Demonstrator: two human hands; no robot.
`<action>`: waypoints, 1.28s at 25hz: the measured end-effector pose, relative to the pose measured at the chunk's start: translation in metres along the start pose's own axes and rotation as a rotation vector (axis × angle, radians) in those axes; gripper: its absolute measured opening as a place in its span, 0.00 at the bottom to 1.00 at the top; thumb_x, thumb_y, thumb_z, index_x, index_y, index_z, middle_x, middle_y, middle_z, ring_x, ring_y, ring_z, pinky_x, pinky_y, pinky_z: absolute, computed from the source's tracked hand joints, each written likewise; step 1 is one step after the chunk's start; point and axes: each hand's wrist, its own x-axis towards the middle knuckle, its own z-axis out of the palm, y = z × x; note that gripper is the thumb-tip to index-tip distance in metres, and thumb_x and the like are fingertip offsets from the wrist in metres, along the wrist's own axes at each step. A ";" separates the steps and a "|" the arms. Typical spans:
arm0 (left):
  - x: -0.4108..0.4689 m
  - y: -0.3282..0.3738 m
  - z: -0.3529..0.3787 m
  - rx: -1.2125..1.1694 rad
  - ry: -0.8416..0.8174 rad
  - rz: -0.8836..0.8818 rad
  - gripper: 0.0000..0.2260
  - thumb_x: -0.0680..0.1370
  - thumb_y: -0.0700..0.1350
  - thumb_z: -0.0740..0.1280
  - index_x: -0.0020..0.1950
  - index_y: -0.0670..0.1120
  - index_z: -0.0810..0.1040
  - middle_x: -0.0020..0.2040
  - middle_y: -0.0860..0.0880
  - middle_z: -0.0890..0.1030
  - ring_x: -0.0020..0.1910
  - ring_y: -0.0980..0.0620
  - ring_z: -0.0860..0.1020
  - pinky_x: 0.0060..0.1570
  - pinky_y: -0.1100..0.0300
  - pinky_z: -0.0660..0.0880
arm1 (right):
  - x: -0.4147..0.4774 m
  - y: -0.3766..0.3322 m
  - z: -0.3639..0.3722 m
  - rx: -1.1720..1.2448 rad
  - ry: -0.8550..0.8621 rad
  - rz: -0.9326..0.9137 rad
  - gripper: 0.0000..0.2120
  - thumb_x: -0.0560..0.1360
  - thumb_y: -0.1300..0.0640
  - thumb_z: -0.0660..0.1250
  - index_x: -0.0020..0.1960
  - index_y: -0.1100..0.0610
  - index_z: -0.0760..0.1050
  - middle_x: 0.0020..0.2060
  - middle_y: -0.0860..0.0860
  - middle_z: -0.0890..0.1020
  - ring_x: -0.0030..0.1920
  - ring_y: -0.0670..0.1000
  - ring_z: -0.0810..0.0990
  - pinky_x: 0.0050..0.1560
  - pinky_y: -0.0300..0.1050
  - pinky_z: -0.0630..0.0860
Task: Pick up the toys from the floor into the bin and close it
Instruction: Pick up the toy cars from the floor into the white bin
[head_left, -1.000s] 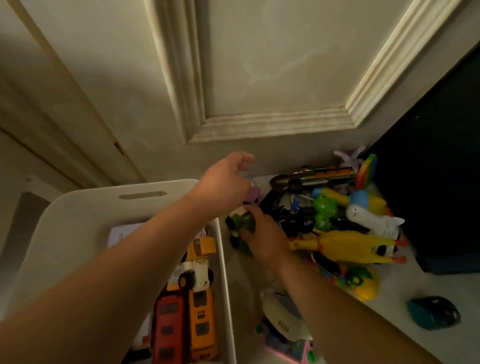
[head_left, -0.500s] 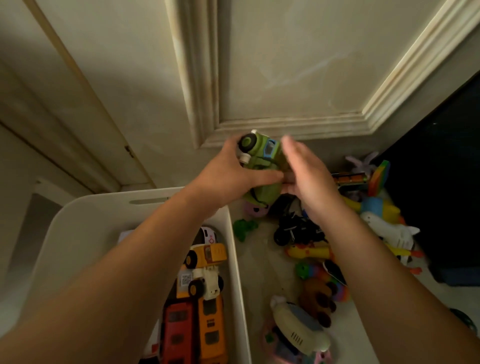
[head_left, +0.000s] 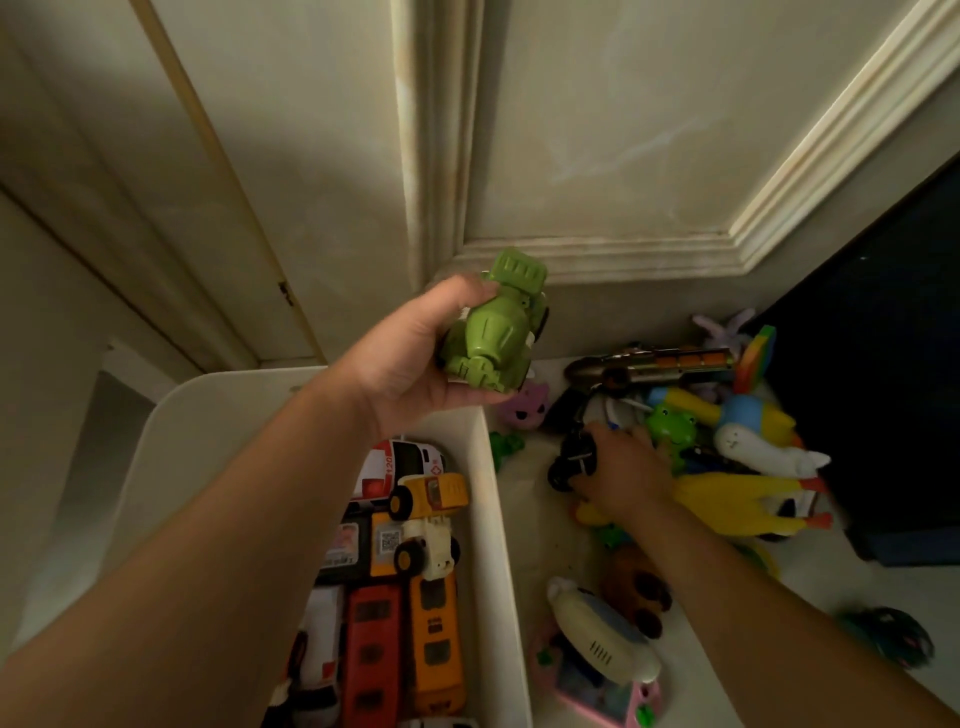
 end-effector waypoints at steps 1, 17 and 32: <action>-0.008 0.000 -0.004 -0.016 -0.018 -0.004 0.26 0.69 0.52 0.69 0.65 0.43 0.76 0.53 0.42 0.82 0.46 0.46 0.82 0.39 0.54 0.80 | -0.003 0.001 -0.009 0.138 0.049 0.042 0.29 0.67 0.40 0.70 0.65 0.49 0.68 0.60 0.53 0.77 0.64 0.58 0.70 0.64 0.55 0.69; -0.208 -0.114 -0.056 -0.315 0.318 -0.203 0.24 0.69 0.49 0.72 0.64 0.48 0.76 0.55 0.40 0.82 0.54 0.41 0.80 0.47 0.46 0.81 | -0.216 -0.139 -0.077 1.425 -0.352 0.103 0.12 0.77 0.44 0.63 0.58 0.48 0.76 0.57 0.52 0.80 0.53 0.51 0.78 0.57 0.50 0.74; -0.165 -0.167 -0.051 1.231 0.507 -0.215 0.29 0.80 0.41 0.58 0.78 0.54 0.51 0.73 0.39 0.61 0.58 0.42 0.75 0.46 0.56 0.74 | -0.237 -0.146 -0.004 0.635 -0.095 0.007 0.29 0.79 0.63 0.56 0.77 0.46 0.55 0.77 0.50 0.58 0.72 0.51 0.66 0.68 0.47 0.71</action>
